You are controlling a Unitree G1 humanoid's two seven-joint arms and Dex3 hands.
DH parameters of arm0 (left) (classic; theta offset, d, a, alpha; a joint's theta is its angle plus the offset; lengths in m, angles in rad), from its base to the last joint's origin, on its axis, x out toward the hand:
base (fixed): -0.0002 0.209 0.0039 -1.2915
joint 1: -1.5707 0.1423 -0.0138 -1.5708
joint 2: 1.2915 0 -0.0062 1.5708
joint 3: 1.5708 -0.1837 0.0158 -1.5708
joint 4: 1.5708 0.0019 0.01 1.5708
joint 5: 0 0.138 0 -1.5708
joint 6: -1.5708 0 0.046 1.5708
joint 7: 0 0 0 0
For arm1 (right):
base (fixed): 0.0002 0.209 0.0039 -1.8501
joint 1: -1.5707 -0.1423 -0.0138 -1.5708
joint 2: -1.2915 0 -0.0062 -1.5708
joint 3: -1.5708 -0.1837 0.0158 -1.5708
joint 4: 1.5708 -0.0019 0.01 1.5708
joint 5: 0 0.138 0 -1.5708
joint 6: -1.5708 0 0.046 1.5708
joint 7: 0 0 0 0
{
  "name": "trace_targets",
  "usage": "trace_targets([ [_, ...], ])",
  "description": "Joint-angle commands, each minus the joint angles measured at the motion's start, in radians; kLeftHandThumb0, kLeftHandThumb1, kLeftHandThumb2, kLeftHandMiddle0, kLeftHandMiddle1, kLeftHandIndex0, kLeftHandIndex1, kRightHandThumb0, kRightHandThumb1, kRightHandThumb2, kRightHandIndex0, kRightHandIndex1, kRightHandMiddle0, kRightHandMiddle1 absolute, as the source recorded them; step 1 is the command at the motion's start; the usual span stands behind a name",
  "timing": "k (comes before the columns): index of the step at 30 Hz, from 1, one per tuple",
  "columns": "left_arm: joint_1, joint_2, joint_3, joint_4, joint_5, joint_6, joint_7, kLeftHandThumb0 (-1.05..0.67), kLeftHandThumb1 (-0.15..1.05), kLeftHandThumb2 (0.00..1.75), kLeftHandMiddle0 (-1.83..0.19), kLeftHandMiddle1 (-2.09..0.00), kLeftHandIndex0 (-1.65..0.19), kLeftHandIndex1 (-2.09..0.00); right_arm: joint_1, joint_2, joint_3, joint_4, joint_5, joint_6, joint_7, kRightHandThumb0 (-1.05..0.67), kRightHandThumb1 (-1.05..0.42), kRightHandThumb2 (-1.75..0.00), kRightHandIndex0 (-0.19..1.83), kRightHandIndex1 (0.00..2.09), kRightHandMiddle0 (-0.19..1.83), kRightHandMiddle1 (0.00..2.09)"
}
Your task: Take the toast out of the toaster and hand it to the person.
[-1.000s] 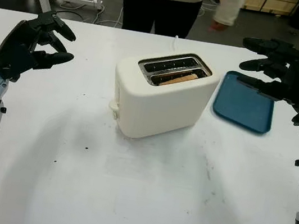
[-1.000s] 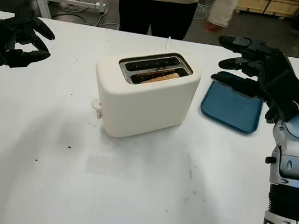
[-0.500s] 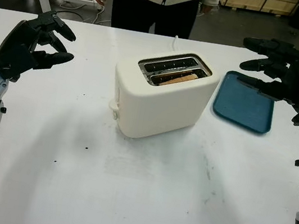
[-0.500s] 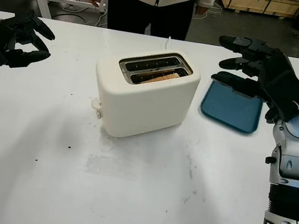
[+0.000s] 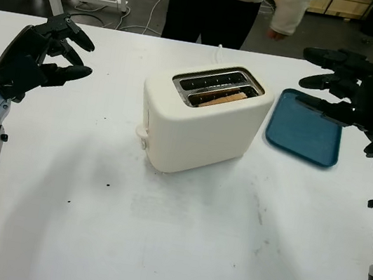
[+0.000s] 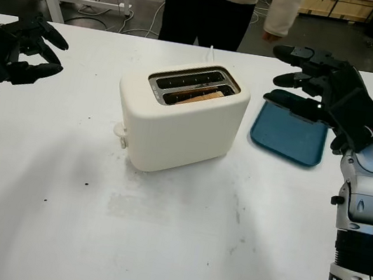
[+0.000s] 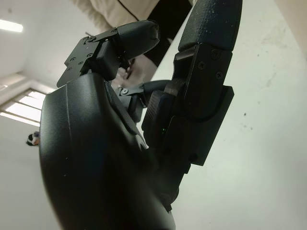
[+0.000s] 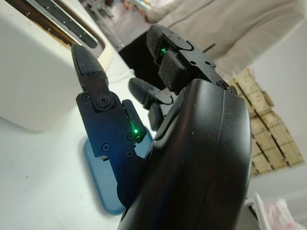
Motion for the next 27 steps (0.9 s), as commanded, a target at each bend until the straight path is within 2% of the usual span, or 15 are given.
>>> trace_targets([
  [1,-0.006,0.014,-0.005,-0.008,0.005,-0.005,-0.002,-1.05,0.92,0.11,-0.36,-1.48,-0.25,-1.44,-0.005,0.010,-0.001,-0.010,0.000,0.003,-0.010,-0.34,-0.72,0.00,0.39,0.89,0.65,0.11],
  [27,-0.003,0.014,0.001,-0.002,-0.002,-0.007,-0.004,-1.05,0.92,0.11,-0.36,-1.48,-0.24,-1.45,-0.009,0.017,-0.005,0.000,0.004,0.004,-0.013,-0.34,-0.71,0.00,0.39,0.91,0.66,0.12],
])
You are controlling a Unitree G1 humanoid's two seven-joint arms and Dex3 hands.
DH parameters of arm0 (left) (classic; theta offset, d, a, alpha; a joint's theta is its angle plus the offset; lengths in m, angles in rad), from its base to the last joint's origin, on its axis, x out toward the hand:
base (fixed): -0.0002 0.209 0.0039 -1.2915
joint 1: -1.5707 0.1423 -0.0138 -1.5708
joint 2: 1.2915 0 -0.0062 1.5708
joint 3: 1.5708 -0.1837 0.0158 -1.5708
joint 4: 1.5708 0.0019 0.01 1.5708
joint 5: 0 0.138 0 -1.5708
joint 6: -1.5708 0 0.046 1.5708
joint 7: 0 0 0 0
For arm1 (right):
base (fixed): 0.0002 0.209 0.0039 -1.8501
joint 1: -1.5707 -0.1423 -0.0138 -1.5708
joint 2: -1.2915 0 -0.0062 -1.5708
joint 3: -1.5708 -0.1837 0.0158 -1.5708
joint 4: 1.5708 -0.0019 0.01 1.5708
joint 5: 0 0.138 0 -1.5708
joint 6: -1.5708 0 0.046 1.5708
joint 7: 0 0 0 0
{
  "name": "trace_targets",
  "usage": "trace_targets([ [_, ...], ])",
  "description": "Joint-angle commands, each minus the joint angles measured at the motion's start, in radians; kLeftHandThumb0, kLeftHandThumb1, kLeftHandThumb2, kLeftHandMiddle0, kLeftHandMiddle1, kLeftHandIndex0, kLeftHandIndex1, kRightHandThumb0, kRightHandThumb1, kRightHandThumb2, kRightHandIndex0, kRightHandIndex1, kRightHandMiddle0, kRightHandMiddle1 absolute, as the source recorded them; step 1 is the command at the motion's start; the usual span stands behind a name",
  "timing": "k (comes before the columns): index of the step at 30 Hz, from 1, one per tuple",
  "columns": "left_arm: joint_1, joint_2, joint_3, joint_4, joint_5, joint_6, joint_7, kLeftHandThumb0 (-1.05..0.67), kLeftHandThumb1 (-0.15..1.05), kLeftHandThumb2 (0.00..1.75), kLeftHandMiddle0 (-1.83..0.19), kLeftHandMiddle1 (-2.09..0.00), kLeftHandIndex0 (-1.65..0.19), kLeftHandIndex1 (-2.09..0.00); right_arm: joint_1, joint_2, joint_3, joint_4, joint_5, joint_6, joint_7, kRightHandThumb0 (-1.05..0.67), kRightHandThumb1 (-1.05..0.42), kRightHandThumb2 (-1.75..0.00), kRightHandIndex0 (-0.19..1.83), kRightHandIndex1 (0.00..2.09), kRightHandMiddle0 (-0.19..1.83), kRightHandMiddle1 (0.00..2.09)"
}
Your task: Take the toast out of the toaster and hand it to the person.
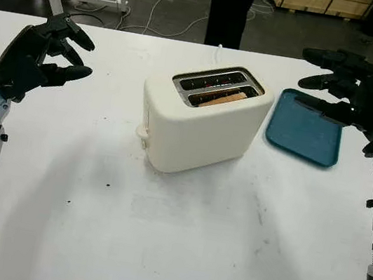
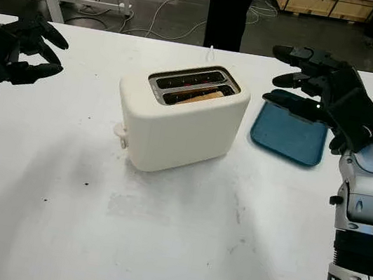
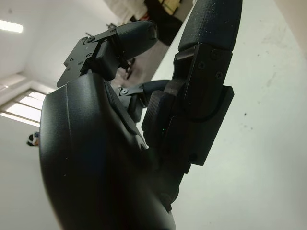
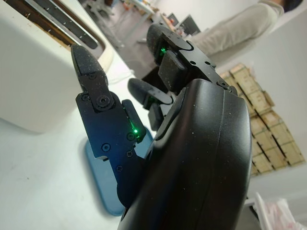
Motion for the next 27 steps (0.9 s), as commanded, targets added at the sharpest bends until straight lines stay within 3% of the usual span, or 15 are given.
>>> trace_targets([
  [1,-0.003,0.013,0.001,-0.002,-0.003,-0.005,-0.004,-1.05,0.92,0.11,-0.36,-1.47,-0.24,-1.44,-0.010,0.010,-0.005,-0.001,0.005,0.005,-0.009,-0.35,-0.71,0.00,0.39,0.91,0.66,0.12],
  [27,0.001,0.014,0.000,-0.008,-0.003,-0.006,-0.003,-1.05,0.92,0.10,-0.36,-1.47,-0.24,-1.44,-0.012,0.002,0.001,0.013,-0.003,-0.014,0.003,-0.35,-0.72,0.00,0.38,0.91,0.65,0.12],
])
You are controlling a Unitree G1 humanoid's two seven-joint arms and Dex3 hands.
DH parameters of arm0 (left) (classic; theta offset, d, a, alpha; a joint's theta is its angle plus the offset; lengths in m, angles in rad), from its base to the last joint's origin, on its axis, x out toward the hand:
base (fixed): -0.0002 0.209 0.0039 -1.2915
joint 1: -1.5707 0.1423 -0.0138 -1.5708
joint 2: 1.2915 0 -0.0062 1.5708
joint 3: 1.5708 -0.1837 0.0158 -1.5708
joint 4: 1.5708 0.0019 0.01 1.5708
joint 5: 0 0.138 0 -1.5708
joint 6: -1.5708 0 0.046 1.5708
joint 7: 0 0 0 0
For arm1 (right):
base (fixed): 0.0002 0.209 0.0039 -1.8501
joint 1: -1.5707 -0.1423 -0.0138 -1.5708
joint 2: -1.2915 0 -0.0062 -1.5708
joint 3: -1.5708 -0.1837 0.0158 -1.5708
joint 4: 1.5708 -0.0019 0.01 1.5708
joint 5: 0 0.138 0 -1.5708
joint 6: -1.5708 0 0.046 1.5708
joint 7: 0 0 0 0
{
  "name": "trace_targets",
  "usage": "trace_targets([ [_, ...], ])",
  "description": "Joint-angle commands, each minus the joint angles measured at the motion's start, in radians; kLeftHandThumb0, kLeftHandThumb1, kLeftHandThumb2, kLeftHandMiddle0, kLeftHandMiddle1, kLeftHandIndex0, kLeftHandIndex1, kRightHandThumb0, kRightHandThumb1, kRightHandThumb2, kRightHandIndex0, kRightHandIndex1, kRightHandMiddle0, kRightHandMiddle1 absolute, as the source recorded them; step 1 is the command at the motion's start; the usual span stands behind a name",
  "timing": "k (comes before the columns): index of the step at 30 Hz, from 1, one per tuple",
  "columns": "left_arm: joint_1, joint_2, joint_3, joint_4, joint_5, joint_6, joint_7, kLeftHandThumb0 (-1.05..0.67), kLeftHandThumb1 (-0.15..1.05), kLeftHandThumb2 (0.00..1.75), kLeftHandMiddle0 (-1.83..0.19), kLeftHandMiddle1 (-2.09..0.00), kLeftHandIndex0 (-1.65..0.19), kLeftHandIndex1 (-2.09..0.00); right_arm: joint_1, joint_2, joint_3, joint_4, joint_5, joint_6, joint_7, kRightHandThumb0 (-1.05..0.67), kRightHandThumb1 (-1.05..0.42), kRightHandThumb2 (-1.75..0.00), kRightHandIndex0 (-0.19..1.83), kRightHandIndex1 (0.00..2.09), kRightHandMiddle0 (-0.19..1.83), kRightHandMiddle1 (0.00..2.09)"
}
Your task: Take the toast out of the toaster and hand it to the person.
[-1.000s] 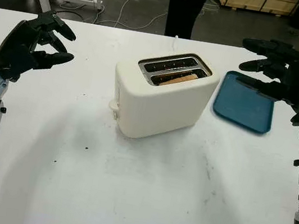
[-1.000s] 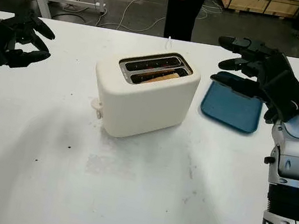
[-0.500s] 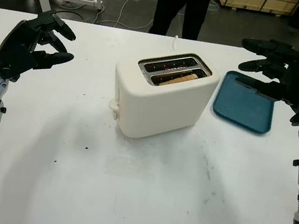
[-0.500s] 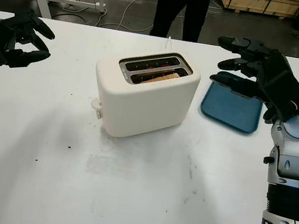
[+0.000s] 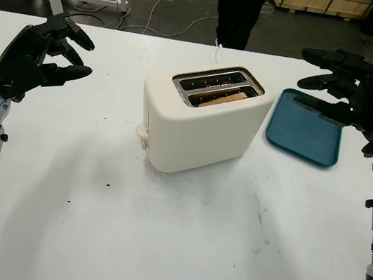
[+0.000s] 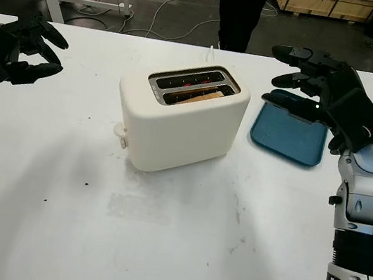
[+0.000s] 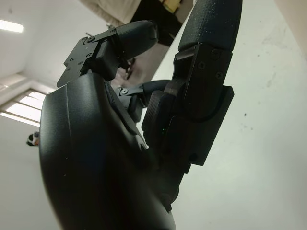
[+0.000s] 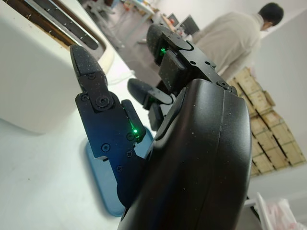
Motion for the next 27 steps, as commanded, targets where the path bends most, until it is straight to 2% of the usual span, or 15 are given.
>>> trace_targets([
  [1,0.001,0.014,0.001,-0.007,-0.002,-0.008,-0.004,-1.05,0.92,0.10,-0.36,-1.47,-0.24,-1.44,-0.012,0.000,0.000,0.008,-0.003,-0.014,0.001,-0.36,-0.72,0.00,0.38,0.91,0.65,0.12],
  [27,-0.003,0.015,-0.003,-0.014,0.006,0.001,0.002,-1.05,0.92,0.11,-0.37,-1.46,-0.25,-1.43,-0.022,0.006,0.001,-0.016,-0.006,0.022,-0.007,-0.29,-0.71,0.00,0.38,0.93,0.65,0.13],
])
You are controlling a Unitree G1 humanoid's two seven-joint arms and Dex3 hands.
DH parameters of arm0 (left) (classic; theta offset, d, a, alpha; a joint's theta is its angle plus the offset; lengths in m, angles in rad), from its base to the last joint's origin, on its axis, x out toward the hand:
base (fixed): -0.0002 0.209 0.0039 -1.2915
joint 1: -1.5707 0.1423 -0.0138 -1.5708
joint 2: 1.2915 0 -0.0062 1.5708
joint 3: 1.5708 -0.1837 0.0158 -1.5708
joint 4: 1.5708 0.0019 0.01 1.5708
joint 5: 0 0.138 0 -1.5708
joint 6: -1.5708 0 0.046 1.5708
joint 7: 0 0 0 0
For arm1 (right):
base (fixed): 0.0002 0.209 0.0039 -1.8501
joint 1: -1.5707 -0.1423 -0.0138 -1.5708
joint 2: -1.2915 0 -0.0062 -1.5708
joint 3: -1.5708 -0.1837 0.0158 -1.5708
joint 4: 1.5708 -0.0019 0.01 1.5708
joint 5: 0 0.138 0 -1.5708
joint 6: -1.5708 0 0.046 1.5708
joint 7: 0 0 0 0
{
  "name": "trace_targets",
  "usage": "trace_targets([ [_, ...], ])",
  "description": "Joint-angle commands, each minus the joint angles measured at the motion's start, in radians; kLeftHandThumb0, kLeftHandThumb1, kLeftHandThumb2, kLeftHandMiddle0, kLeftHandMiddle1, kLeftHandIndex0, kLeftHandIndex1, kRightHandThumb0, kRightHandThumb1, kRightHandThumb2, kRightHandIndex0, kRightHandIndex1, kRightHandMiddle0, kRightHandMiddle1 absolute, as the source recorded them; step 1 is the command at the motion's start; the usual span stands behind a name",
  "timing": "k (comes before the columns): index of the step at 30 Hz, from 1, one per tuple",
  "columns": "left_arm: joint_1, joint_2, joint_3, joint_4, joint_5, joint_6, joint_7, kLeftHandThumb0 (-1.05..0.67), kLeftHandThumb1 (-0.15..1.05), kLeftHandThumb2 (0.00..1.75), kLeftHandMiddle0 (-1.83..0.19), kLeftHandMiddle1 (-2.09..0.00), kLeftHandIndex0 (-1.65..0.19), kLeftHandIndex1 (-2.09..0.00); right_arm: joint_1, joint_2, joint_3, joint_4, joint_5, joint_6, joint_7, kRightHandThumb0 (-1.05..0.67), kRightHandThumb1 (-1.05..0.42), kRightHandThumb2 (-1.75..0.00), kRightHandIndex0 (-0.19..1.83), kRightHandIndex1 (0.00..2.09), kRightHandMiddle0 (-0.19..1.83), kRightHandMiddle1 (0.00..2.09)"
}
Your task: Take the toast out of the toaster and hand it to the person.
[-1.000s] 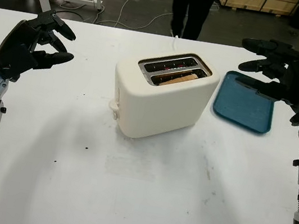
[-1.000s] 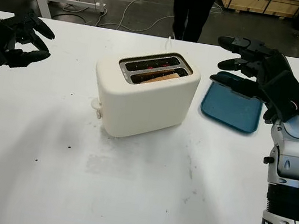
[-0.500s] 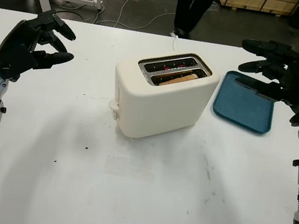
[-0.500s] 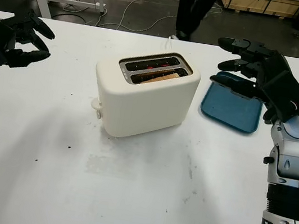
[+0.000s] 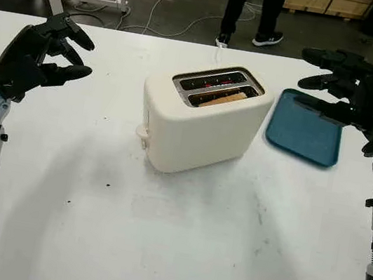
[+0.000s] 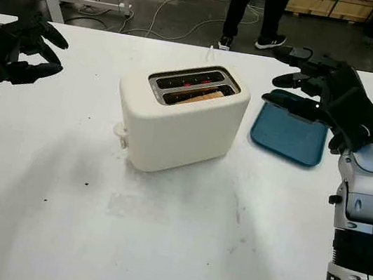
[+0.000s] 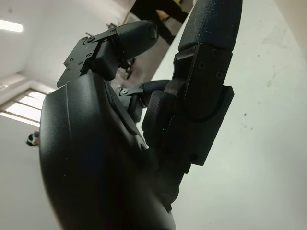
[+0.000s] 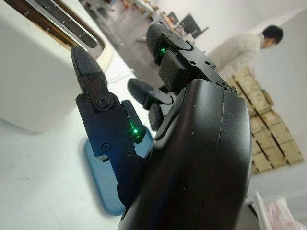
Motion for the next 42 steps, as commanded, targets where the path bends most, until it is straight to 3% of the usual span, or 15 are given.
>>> trace_targets([
  [1,-0.002,0.015,-0.003,-0.016,0.005,0.003,0.000,-1.05,0.92,0.11,-0.36,-1.47,-0.25,-1.43,-0.016,0.007,0.000,-0.013,0.007,0.018,-0.005,-0.29,-0.71,0.00,0.38,0.93,0.65,0.13],
  [42,-0.002,0.016,-0.001,-0.009,0.005,-0.008,0.000,-1.05,0.92,0.11,-0.35,-1.48,-0.24,-1.44,-0.024,0.005,-0.002,0.010,-0.001,-0.010,0.004,-0.32,-0.69,0.00,0.40,0.96,0.66,0.17],
])
